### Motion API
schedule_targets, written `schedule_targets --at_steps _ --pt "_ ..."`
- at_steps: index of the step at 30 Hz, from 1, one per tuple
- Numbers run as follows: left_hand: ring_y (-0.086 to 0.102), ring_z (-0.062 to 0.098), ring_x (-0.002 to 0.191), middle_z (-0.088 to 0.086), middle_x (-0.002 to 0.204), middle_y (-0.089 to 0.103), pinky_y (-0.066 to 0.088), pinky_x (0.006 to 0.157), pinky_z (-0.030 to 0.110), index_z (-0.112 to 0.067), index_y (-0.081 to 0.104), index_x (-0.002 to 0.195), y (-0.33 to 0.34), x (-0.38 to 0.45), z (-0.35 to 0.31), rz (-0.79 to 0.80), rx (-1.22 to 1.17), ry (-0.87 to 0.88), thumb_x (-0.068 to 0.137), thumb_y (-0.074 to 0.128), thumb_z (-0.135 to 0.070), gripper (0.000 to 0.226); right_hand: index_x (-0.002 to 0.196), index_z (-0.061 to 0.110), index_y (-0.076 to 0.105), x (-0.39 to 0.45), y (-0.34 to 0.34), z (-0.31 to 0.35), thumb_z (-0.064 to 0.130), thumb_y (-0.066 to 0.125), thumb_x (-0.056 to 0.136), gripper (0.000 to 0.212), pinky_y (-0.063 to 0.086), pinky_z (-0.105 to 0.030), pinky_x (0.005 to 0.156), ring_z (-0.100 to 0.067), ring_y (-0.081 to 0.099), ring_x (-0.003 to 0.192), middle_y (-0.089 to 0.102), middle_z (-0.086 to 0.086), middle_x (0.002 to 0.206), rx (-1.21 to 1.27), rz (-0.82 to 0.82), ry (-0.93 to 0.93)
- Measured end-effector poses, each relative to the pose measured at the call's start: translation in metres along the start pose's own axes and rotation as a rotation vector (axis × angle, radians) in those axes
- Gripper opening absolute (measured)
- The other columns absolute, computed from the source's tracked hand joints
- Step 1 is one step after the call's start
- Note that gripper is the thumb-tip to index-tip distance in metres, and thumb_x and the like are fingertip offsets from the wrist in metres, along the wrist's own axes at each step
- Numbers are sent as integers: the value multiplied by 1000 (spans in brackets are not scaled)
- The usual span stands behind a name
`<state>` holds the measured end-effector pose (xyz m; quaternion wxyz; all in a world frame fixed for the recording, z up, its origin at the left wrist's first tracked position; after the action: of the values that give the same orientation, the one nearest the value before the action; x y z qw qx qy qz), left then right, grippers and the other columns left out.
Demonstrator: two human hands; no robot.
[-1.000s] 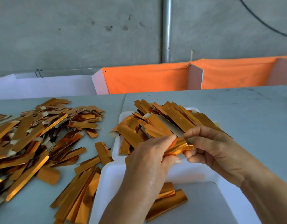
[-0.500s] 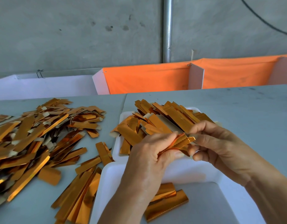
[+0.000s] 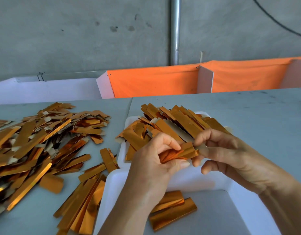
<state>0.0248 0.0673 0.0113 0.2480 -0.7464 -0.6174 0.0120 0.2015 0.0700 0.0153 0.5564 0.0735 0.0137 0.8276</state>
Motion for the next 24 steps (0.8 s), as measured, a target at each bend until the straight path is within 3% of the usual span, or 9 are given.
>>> schedule_targets --at_steps 11,13,15,18,24 --pt "60 -7 98 -25 103 66 51 82 15 -37 59 90 2 -2 -3 12 177 92 73 78 -26 28 71 14 63 3 3 -6 12 71 66 9 44 -22 44 -18 49 44 51 -13 54 -83 -100 33" --pt "60 -8 97 -25 102 66 50 81 13 -38 59 91 2 -2 -5 -8 217 113 74 78 -26 27 73 14 64 3 2 -7 7 76 71 13 45 -23 44 -19 50 44 52 -13 55 -42 -105 48" --pt "60 -9 95 -26 100 66 49 80 9 -37 60 88 1 -2 -6 -27 205 121 74 78 -24 26 80 11 65 3 2 -6 12 66 77 4 48 -23 46 -19 55 48 54 -14 60 95 -74 57" --pt "60 -11 93 -28 100 66 48 80 7 -35 60 85 -1 -2 -7 -42 159 109 74 78 -21 26 88 7 66 3 0 -5 18 58 77 17 52 -26 48 -19 59 55 56 -13 70 247 -34 89" --pt "60 -12 94 -28 99 65 46 78 3 -35 60 86 -1 -2 -6 -20 142 93 74 78 -20 26 78 8 68 4 4 -8 9 63 80 6 51 -21 43 -13 56 49 54 -9 61 285 -60 135"
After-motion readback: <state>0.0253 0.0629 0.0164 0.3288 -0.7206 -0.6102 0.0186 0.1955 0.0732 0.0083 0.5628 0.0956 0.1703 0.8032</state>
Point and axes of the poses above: each hand's wrist, its own x-axis towards the middle knuckle, its own y-axis out of the palm, z = x × y, the point moved 3 cm from there along x, towards the middle knuckle
